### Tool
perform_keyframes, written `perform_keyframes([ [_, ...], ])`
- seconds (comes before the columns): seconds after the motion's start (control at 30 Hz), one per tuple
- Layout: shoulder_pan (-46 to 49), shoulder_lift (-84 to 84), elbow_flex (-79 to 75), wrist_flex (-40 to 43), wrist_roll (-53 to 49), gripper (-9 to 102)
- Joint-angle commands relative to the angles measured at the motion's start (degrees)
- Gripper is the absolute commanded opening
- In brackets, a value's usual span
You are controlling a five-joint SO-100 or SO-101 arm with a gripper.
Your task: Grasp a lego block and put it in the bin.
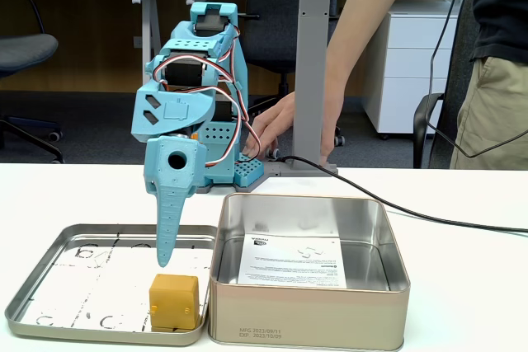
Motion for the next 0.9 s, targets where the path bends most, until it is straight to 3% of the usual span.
perform_keyframes([
  [0.0,-11.3,6.1,-9.5,-8.2,-0.1,0],
  [0.33,-10.2,9.1,-6.9,-8.1,0.1,0],
  [0.67,-1.3,18.4,-5.6,9.3,-0.1,0],
  [0.87,-0.2,26.2,2.9,15.1,0.0,1],
])
